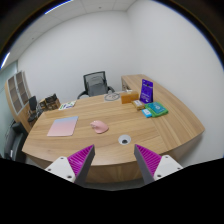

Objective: Arrange mouse

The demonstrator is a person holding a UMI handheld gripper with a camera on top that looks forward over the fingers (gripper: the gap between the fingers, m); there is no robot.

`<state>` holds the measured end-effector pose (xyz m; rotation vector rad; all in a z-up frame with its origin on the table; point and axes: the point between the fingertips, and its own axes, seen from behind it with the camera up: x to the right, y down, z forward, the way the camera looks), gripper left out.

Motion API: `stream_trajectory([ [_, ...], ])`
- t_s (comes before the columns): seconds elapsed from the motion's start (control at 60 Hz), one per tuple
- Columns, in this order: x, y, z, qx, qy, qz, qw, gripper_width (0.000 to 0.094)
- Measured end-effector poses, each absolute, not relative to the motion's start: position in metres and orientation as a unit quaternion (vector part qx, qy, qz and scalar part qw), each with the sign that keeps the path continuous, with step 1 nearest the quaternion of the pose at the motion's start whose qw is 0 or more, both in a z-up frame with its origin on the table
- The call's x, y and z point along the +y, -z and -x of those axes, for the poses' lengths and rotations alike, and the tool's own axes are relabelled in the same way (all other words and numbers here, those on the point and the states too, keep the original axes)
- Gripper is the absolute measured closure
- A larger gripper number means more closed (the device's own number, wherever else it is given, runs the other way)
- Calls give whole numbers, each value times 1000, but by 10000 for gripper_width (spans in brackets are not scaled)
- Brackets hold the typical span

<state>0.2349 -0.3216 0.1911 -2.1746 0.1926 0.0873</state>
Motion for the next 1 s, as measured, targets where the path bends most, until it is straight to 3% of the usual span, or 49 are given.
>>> stream_trajectory([
  [0.1, -283, -172, -182, 97, -30, 884, 457, 106],
  [0.283, -231, -149, -132, 103, -10, 850, 517, 104],
  [0.617, -147, -65, -120, 85, 29, 862, 500, 101],
  [1.0, -10, -12, -147, 10, 17, 875, 483, 98],
])
